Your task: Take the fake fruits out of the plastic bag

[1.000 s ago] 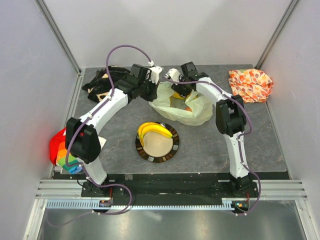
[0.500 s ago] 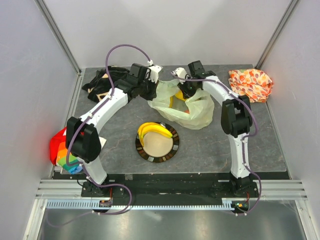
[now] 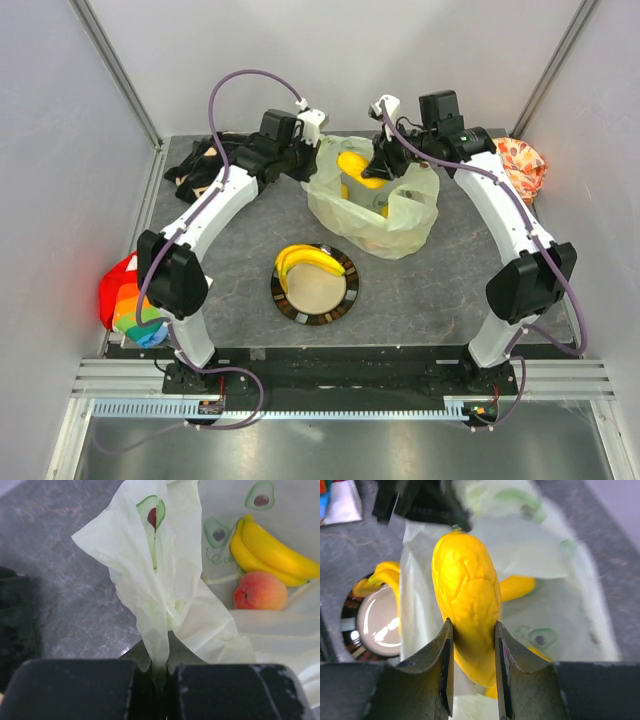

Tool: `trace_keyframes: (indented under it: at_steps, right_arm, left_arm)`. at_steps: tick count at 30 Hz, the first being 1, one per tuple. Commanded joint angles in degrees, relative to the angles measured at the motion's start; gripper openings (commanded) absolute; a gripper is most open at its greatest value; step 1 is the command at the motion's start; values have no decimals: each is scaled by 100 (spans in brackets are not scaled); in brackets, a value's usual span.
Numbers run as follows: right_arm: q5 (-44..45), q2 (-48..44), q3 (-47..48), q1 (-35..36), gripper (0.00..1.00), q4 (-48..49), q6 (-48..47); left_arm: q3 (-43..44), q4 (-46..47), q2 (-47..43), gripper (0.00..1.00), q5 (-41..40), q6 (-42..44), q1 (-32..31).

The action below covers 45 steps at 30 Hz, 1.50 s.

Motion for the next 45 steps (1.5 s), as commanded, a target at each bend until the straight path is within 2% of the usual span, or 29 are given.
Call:
trace_keyframes:
  at_steps: [1, 3, 4, 7, 8, 12, 16, 19, 21, 24, 27, 31, 35, 45]
  right_arm:
    - [-759, -14, -87, 6, 19, -409, 116]
    - [-707, -330, -68, 128, 19, -426, 81]
    - [-568, -453, -129, 190, 19, -444, -32]
    - [-356, -1024, -558, 611, 20, -706, -445]
    - [-94, -1295, -708, 952, 20, -847, -803]
    - [575, -1842, -1447, 1745, 20, -962, -1220]
    - [910, -1852, -1791, 2220, 20, -796, -1185]
    - [1269, -1685, -1957, 2755, 20, -638, -940]
    - [1803, -1413, -2115, 3099, 19, -270, -221]
    - [2392, -1000, -2151, 3196, 20, 204, 980]
    - [2886, -622, -2038, 3301, 22, 330, 1608]
    - [3090, -25, -1853, 3363, 21, 277, 2118]
    - [3230, 205, -2045, 3521, 20, 338, 2181]
    - [3590, 512, -2327, 3706, 22, 584, 2339]
  left_arm:
    - [540, 379, 25, 37, -411, 188, 24]
    - [672, 344, -36, 58, -499, 293, 33]
    - [698, 335, -80, 75, -569, 302, 50]
    - [707, 309, -430, 88, -552, 224, 129]
    - [638, 300, -545, 90, -456, 206, 164]
    - [374, 221, -1195, 92, -342, 267, 244]
    - [-143, 194, -2002, 91, -271, 452, 253]
    - [-460, 116, -2530, 91, -148, 417, 279]
    - [-558, 45, -2768, 91, -8, 338, 349]
    - [-760, -87, -3164, 91, 142, 329, 402]
    - [-1014, -87, -3507, 91, 186, 338, 411]
    - [-1270, 27, -3771, 91, 492, 101, 612]
    - [-1349, 62, -3894, 90, 845, -347, 1147]
    - [-1516, 89, -4114, 89, 1048, -427, 1509]
